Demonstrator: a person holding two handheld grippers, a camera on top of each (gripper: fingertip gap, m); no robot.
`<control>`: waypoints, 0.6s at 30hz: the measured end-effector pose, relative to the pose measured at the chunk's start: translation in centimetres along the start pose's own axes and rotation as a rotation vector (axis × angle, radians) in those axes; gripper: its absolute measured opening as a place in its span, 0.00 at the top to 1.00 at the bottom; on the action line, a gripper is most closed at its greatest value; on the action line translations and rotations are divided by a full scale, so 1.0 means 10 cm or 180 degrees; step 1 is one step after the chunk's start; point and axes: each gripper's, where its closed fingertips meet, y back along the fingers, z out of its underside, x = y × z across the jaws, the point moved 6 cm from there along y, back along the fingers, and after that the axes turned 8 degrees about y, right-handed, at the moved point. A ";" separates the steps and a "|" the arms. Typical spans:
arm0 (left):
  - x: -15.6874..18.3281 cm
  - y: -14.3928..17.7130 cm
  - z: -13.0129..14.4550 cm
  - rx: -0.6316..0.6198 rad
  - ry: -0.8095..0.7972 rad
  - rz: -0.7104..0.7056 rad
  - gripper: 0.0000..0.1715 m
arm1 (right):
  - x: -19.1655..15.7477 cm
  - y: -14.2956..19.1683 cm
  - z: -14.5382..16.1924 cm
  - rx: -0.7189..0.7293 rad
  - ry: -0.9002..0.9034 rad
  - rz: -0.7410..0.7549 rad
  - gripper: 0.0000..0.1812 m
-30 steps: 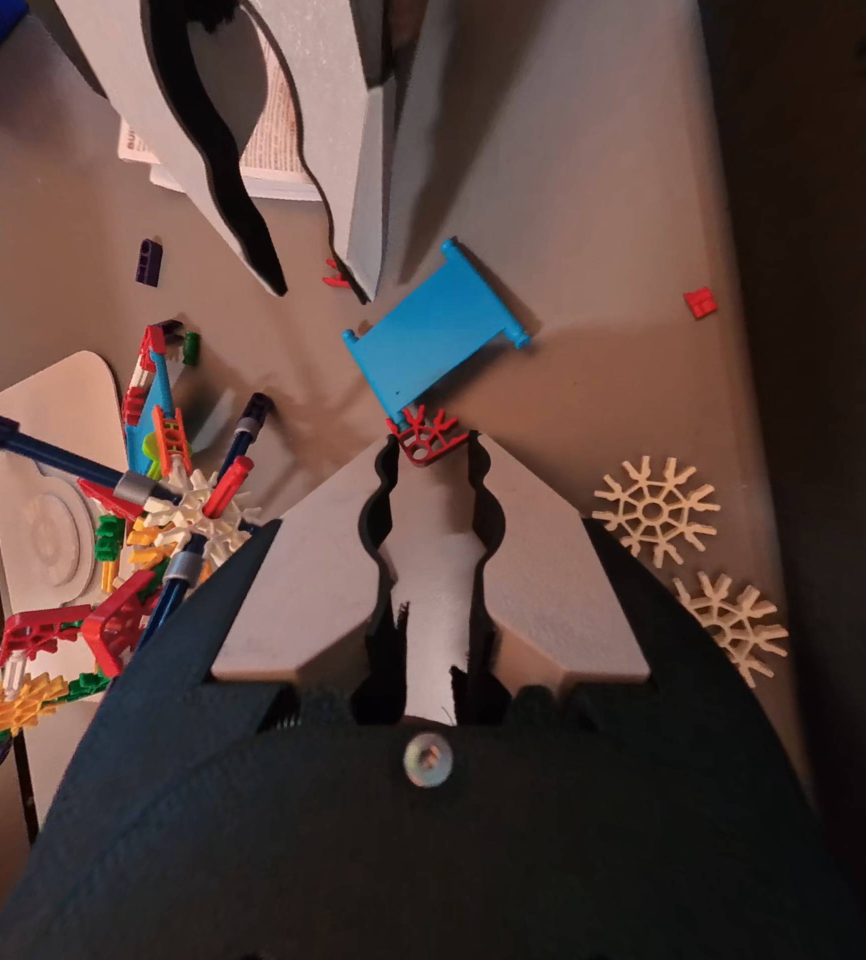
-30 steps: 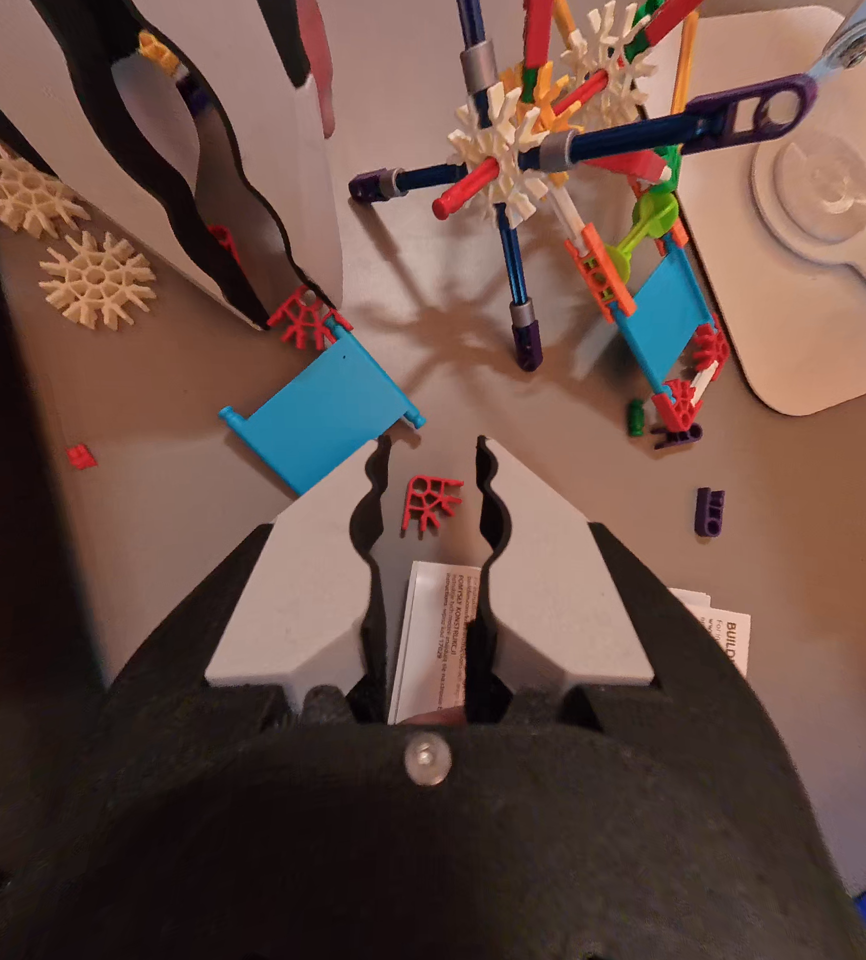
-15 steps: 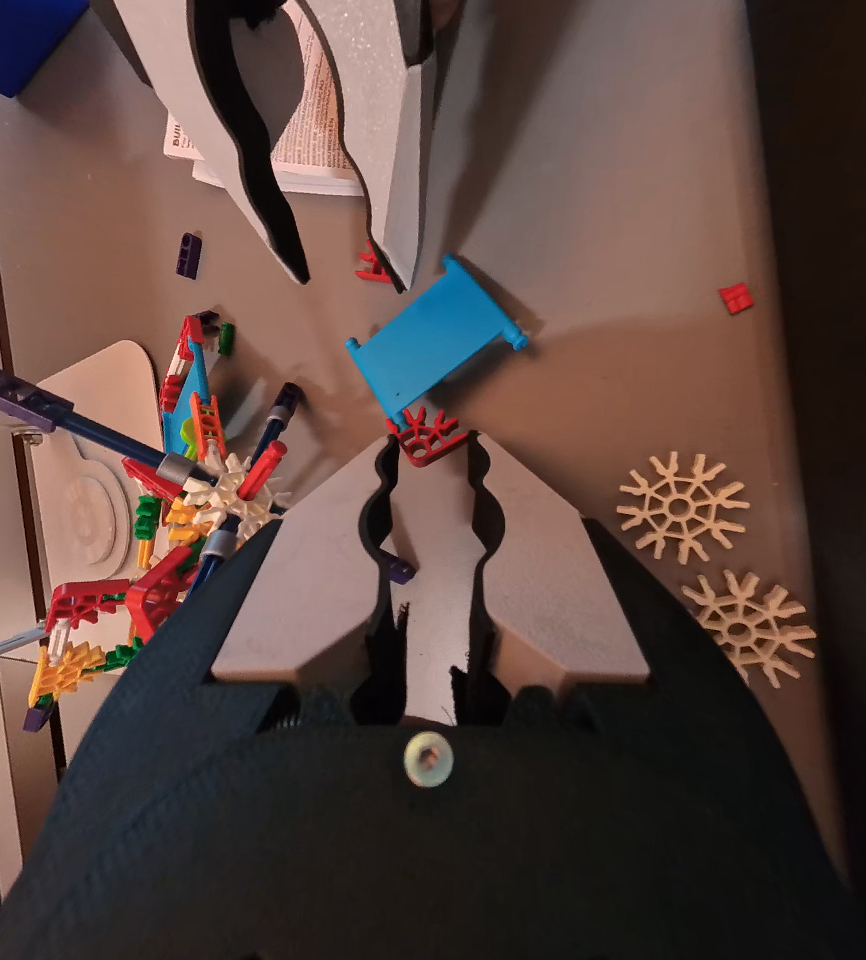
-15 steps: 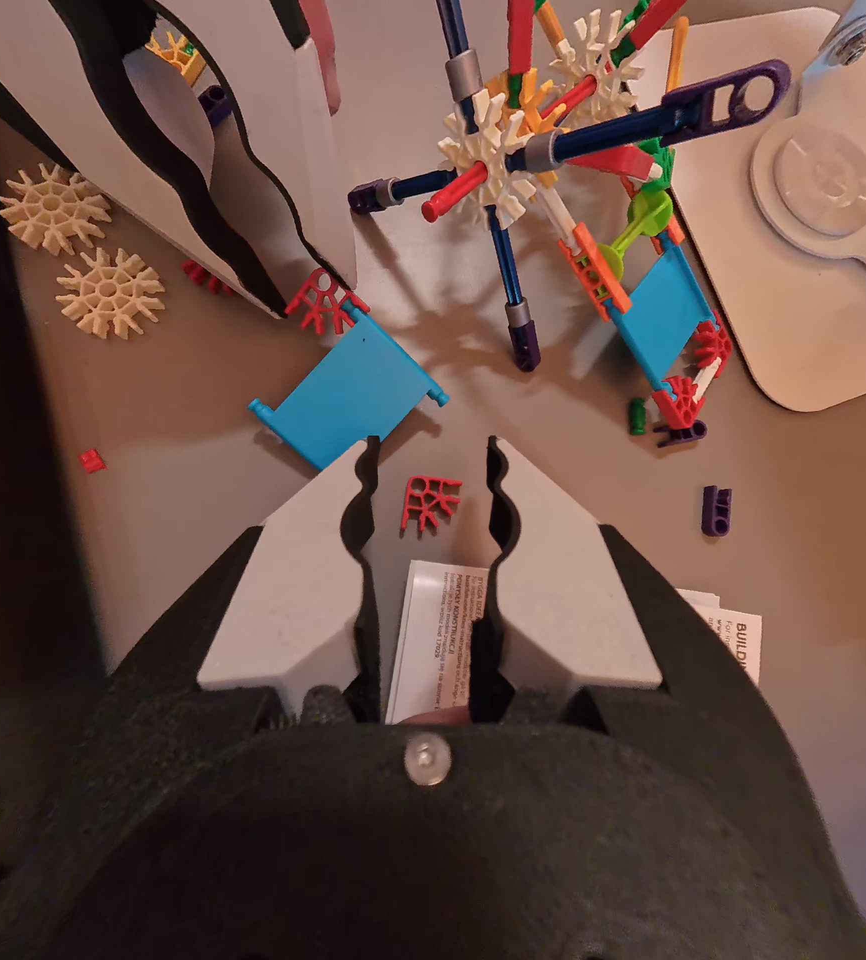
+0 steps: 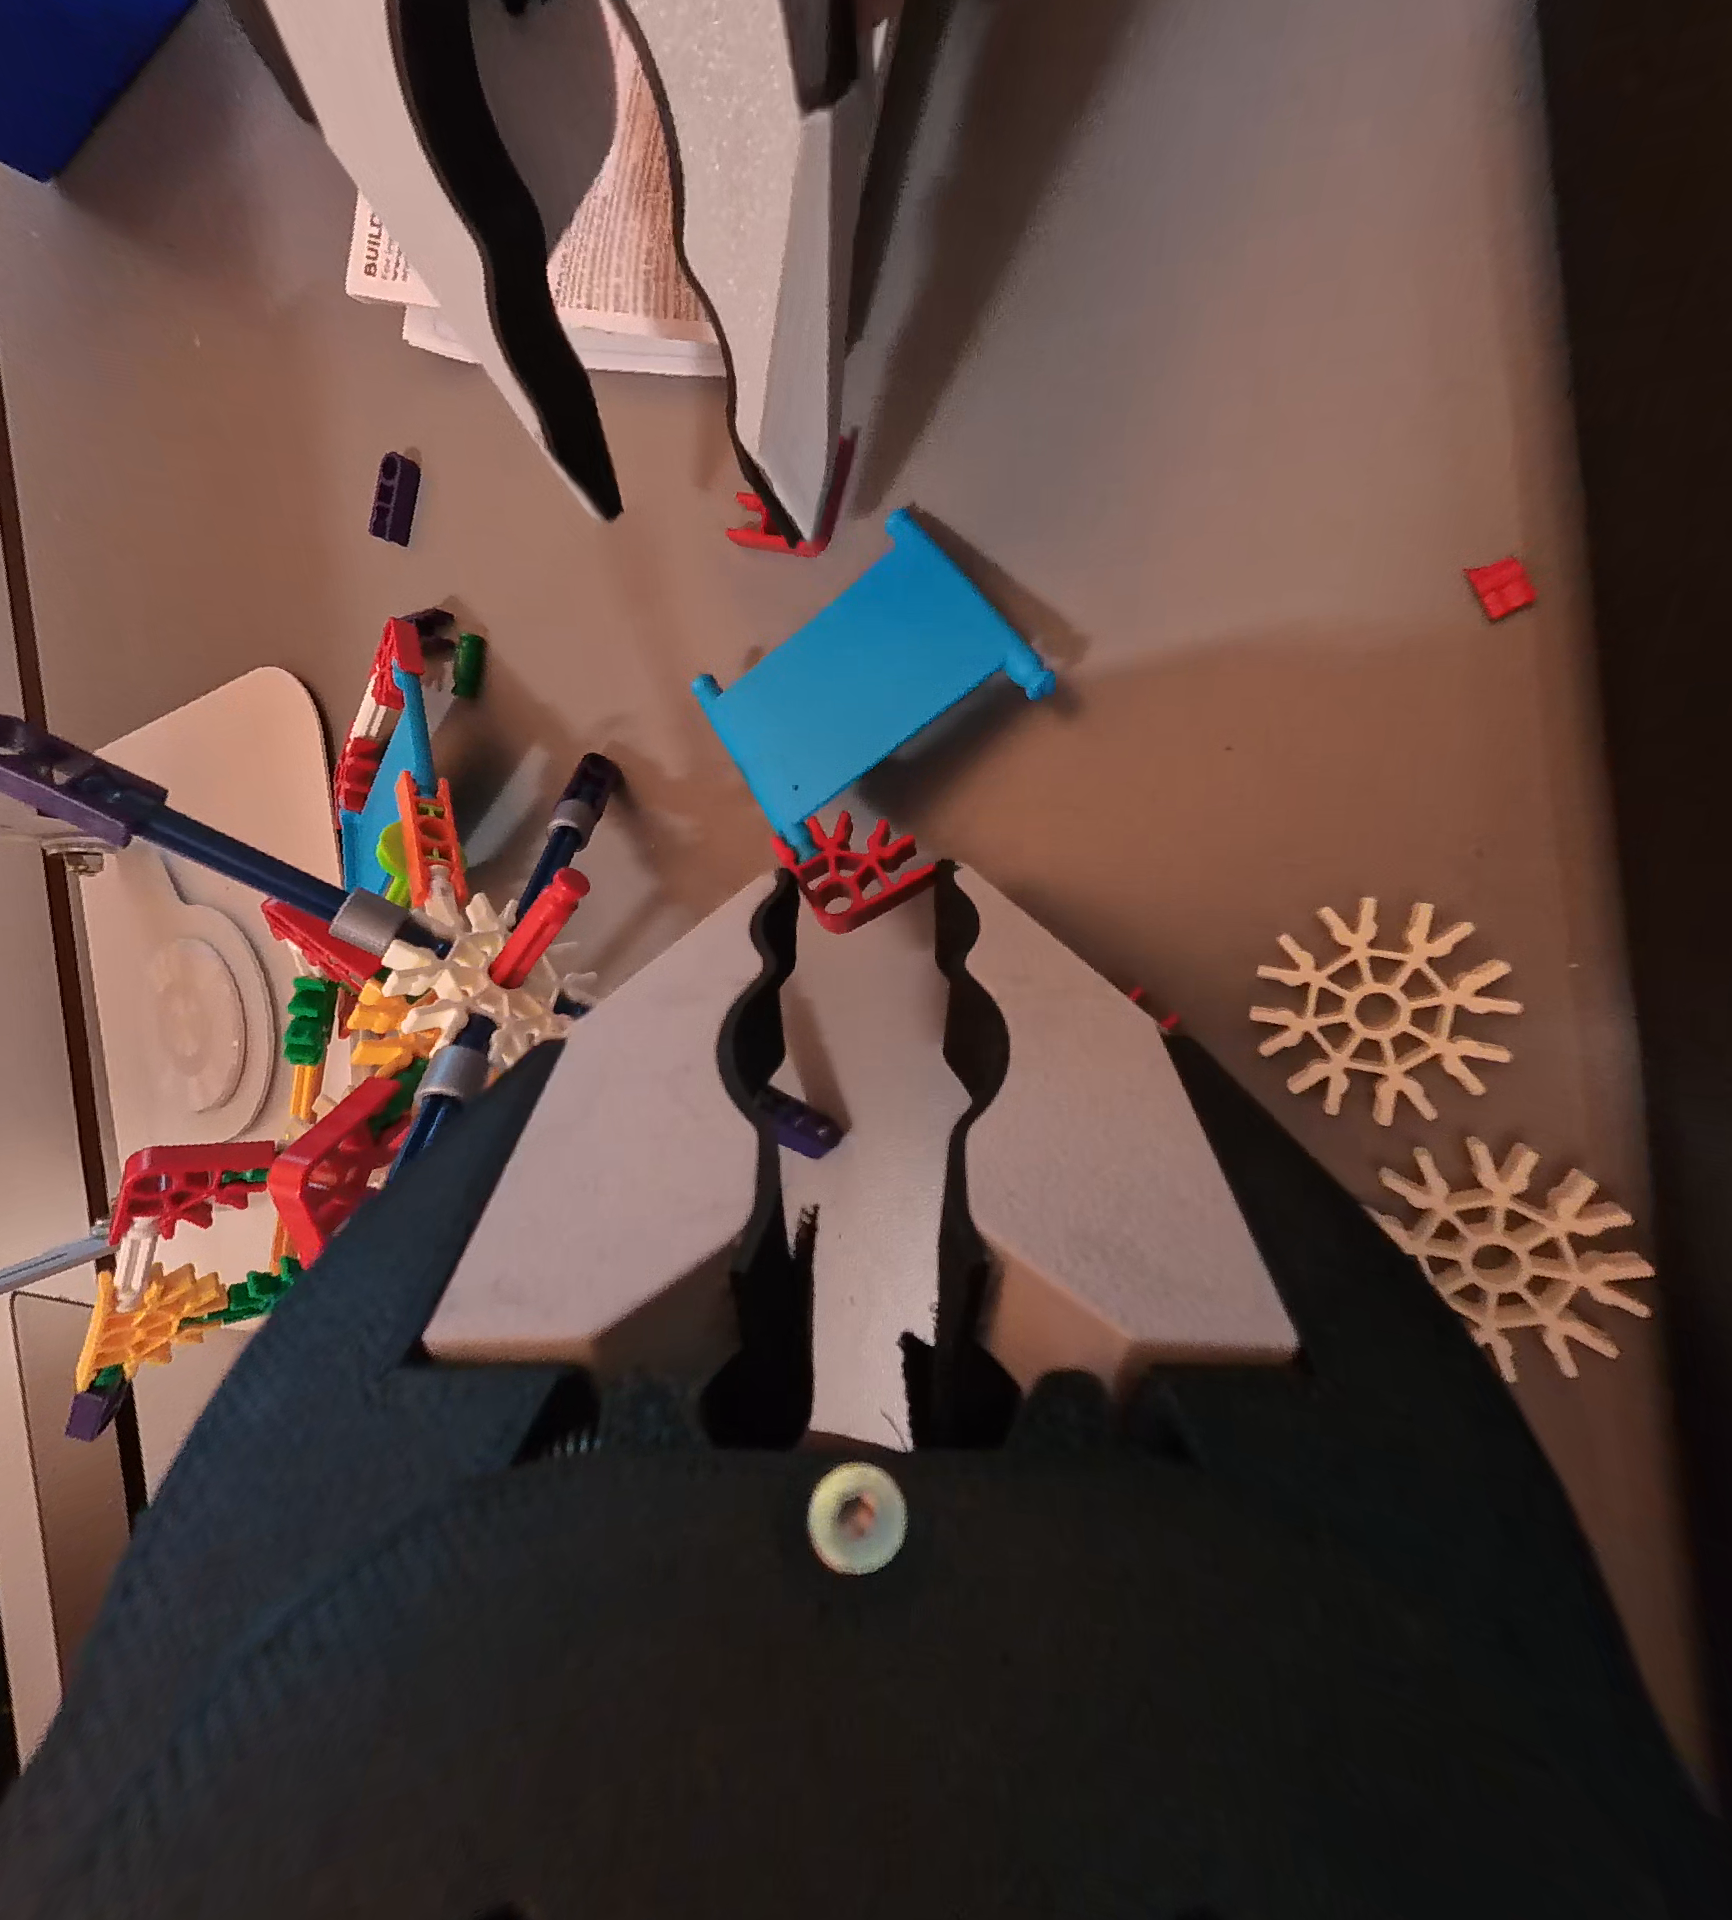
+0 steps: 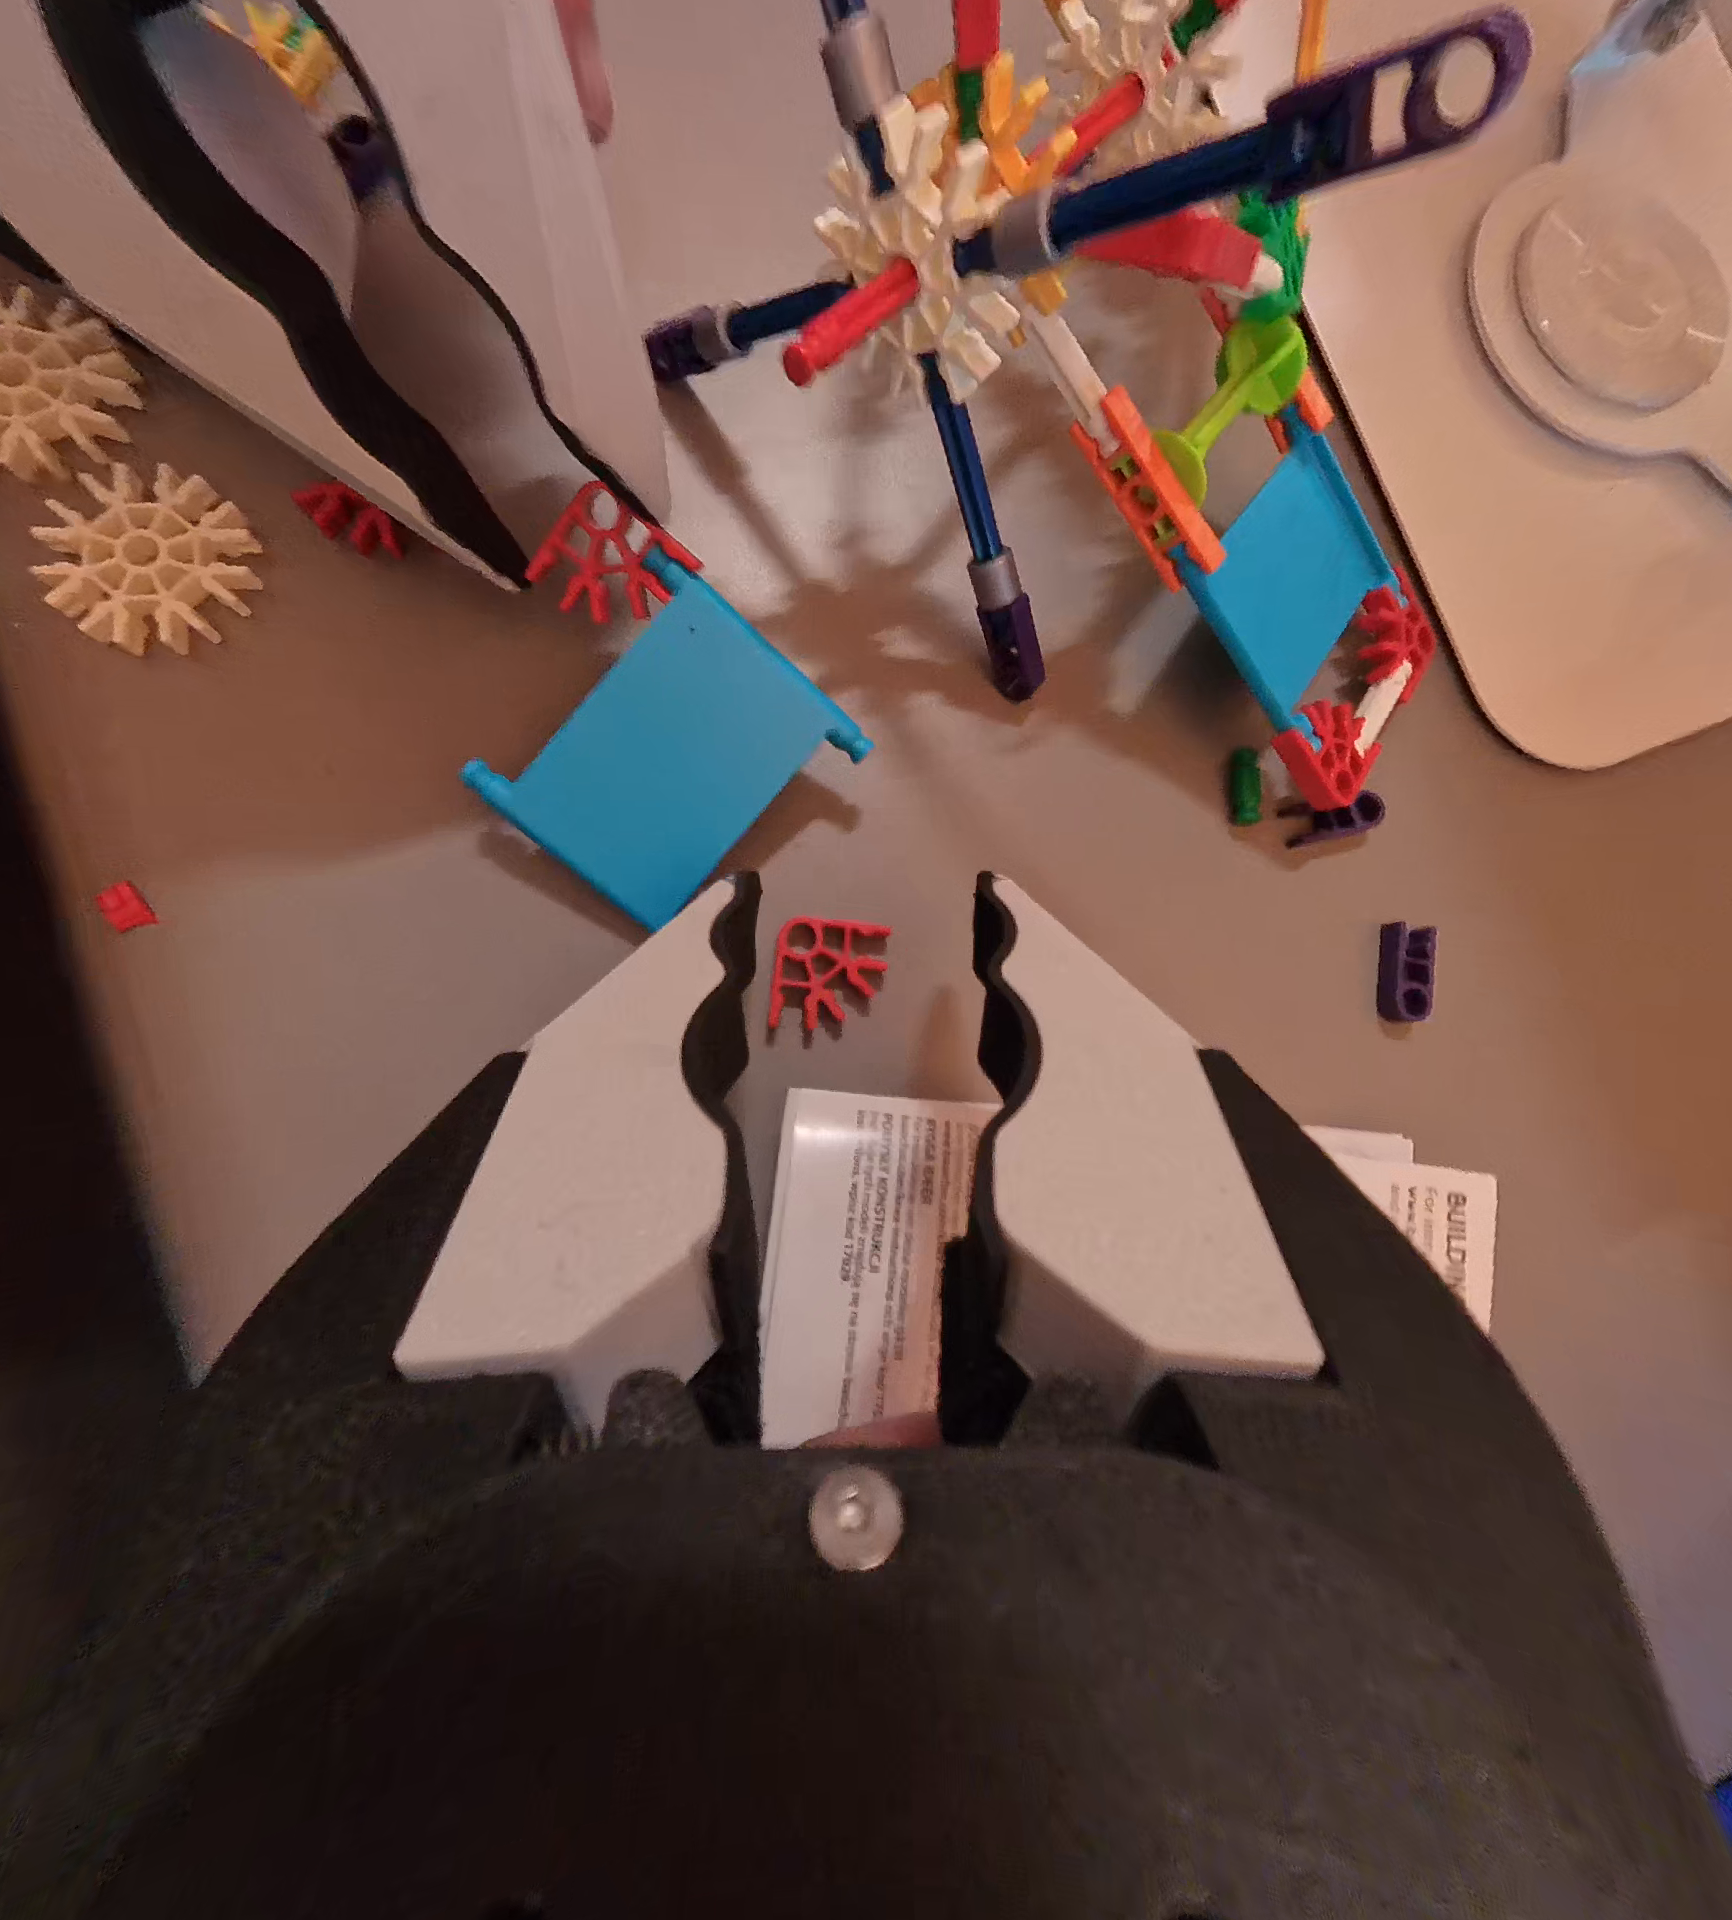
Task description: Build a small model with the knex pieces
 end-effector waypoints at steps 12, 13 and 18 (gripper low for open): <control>-0.04 0.03 0.04 -0.0061 0.0032 -0.0041 0.86 | -0.15 -0.04 0.12 -0.0320 -0.0048 -0.0389 0.84; -0.04 0.03 0.04 -0.0067 0.0033 -0.0045 0.86 | -0.17 -0.03 0.13 -0.0328 -0.0024 -0.0435 0.84; -0.05 0.03 0.05 -0.0067 0.0057 -0.0056 0.86 | -0.32 0.00 0.11 -0.0306 0.0139 -0.0662 0.86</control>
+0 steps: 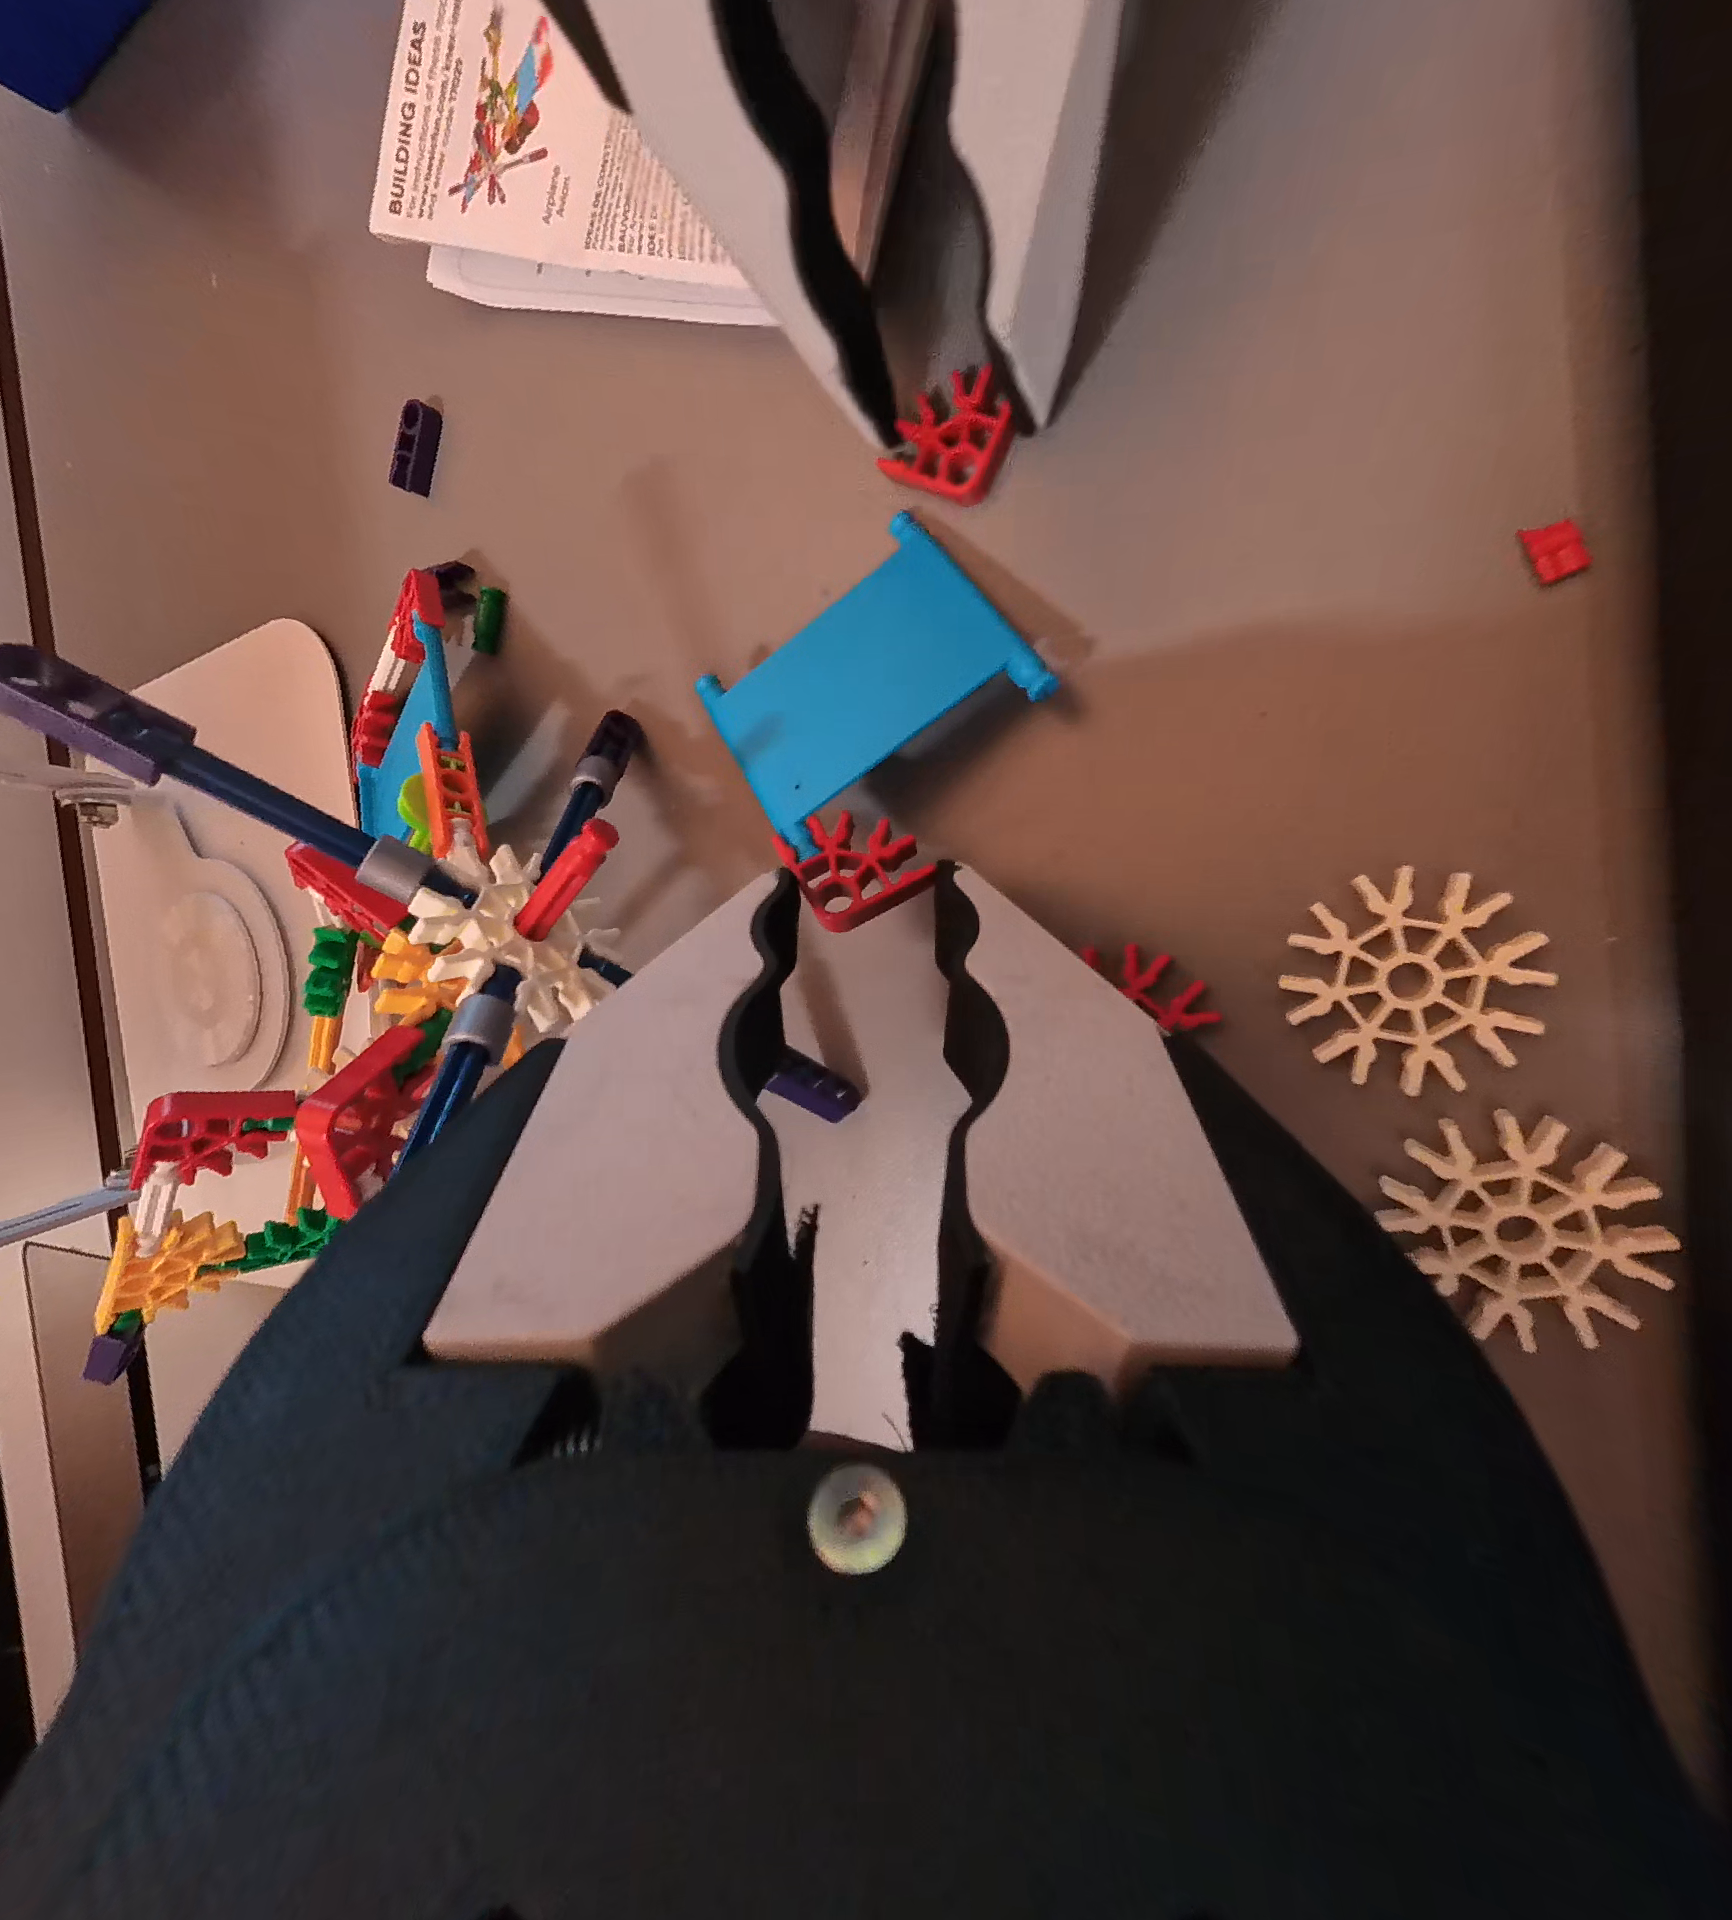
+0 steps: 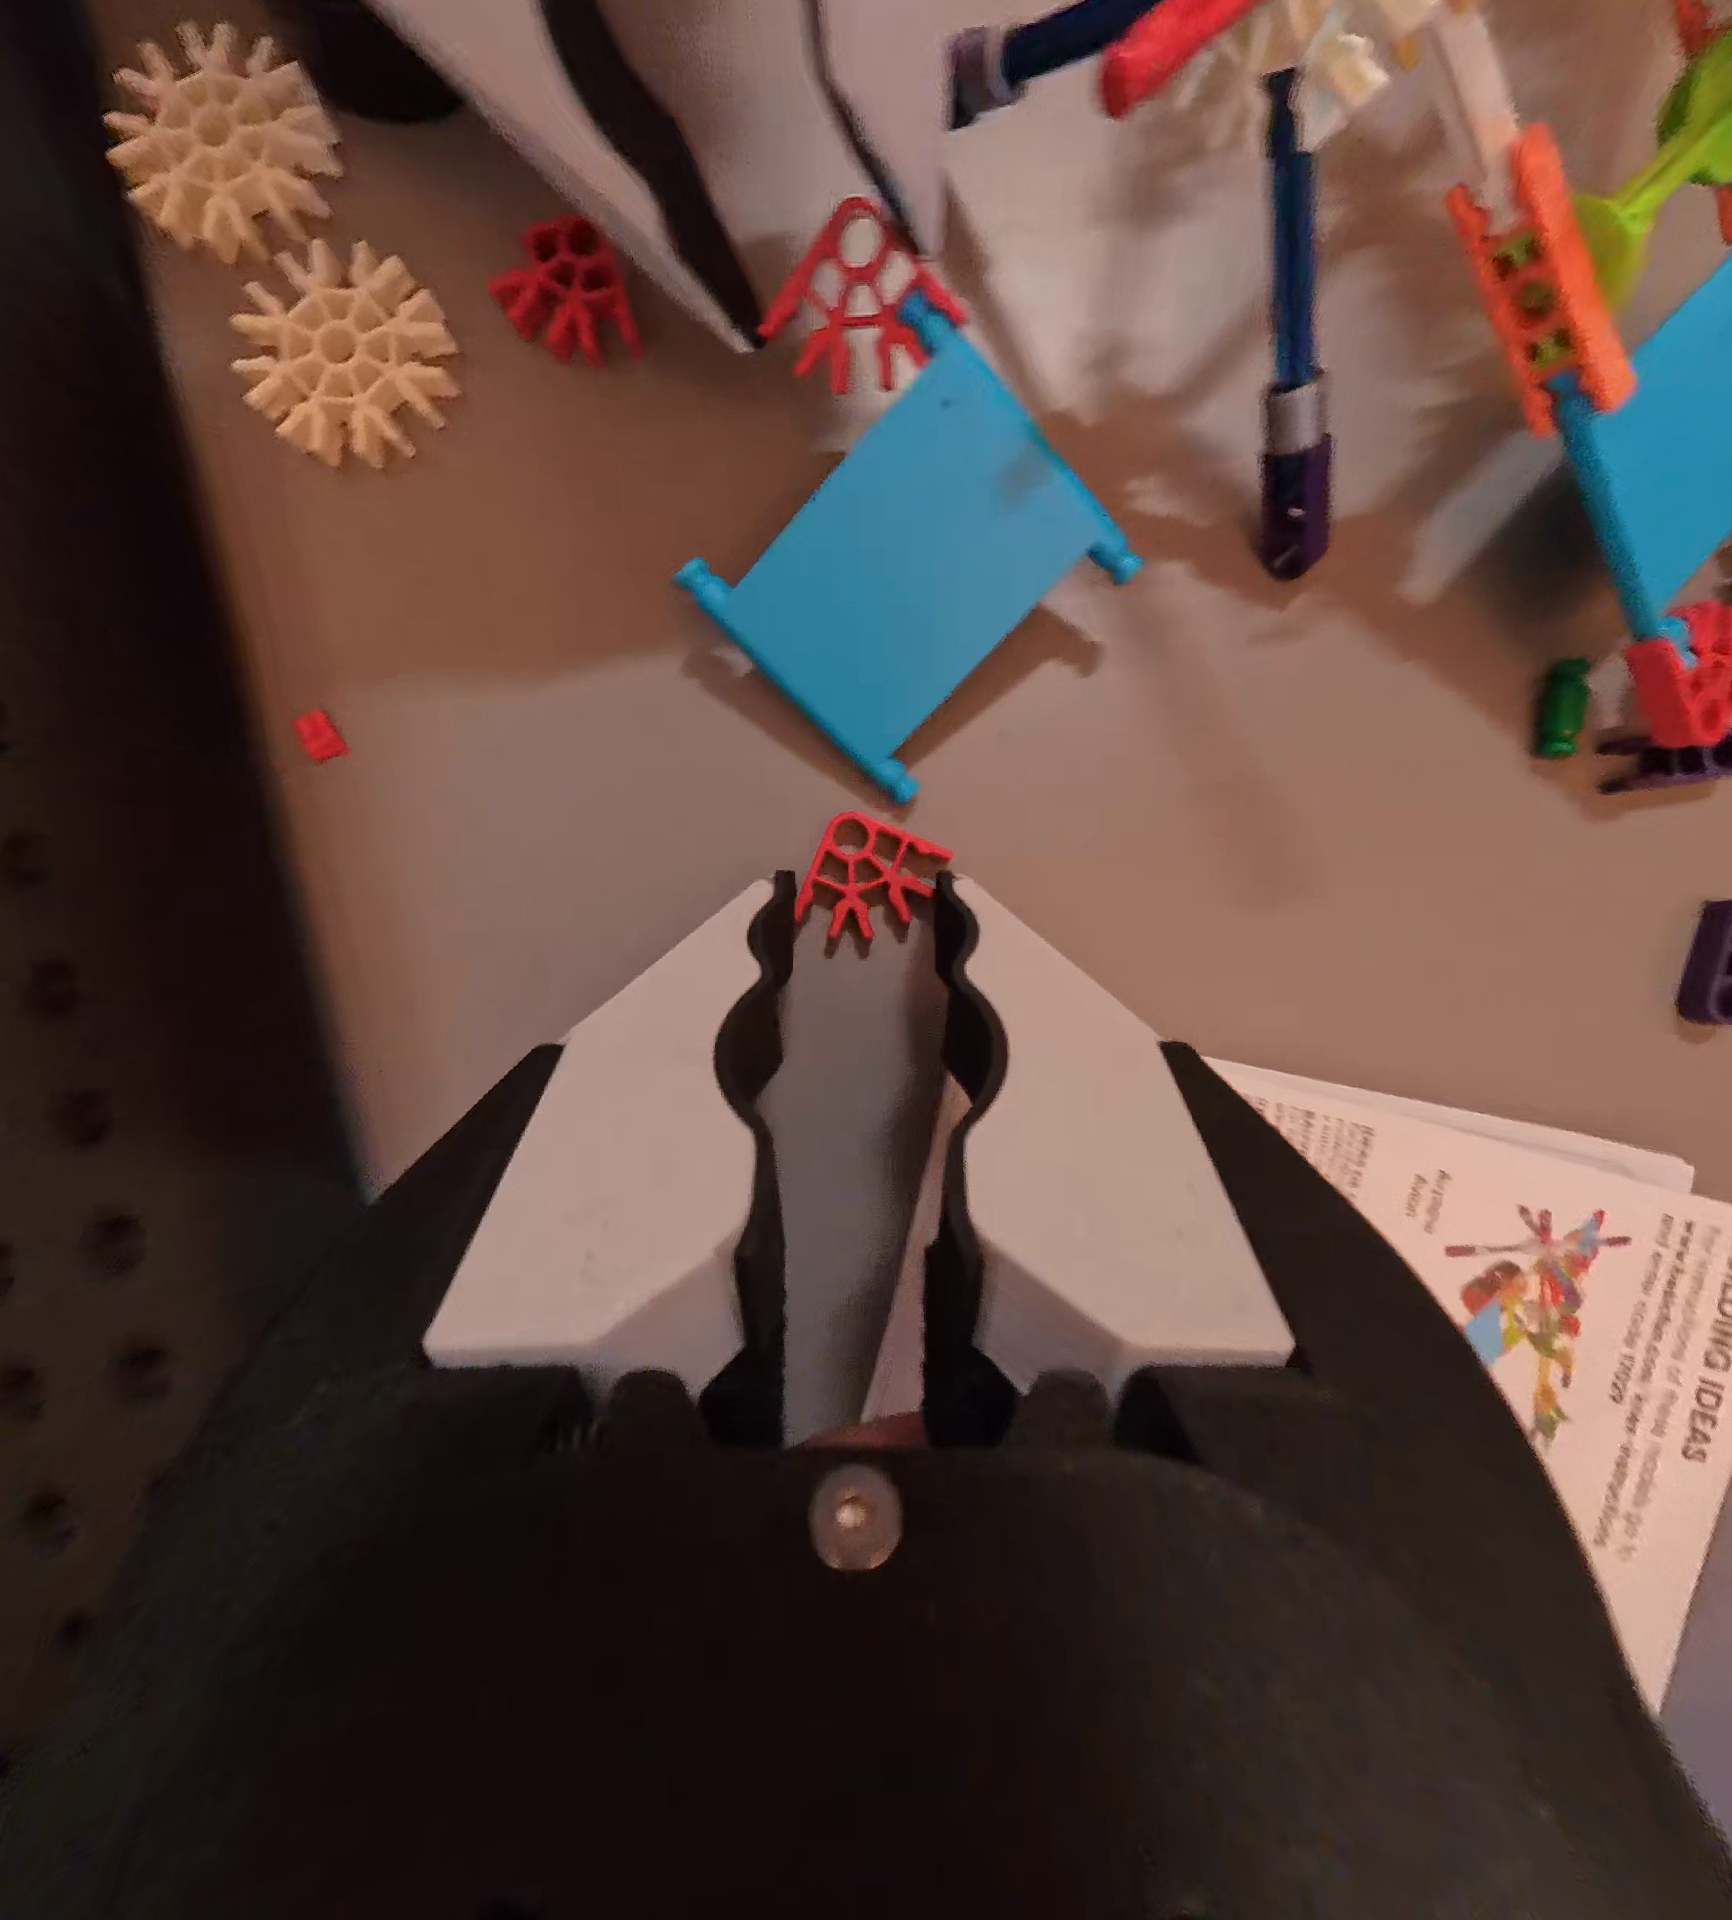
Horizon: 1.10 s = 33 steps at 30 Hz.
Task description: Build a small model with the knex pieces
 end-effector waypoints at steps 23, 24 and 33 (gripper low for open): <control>-0.05 -0.07 -0.02 0.0009 0.0196 -0.0051 0.86 | -0.41 -0.02 -0.19 -0.0084 0.0659 -0.0217 0.87; -0.05 -0.07 -0.02 0.0008 0.0195 -0.0049 0.86 | -0.40 -0.04 -0.18 -0.0097 0.0649 -0.0205 0.88; -0.05 -0.07 -0.02 0.0009 0.0202 -0.0060 0.86 | -0.43 0.05 -0.24 0.0104 0.0658 -0.0198 0.90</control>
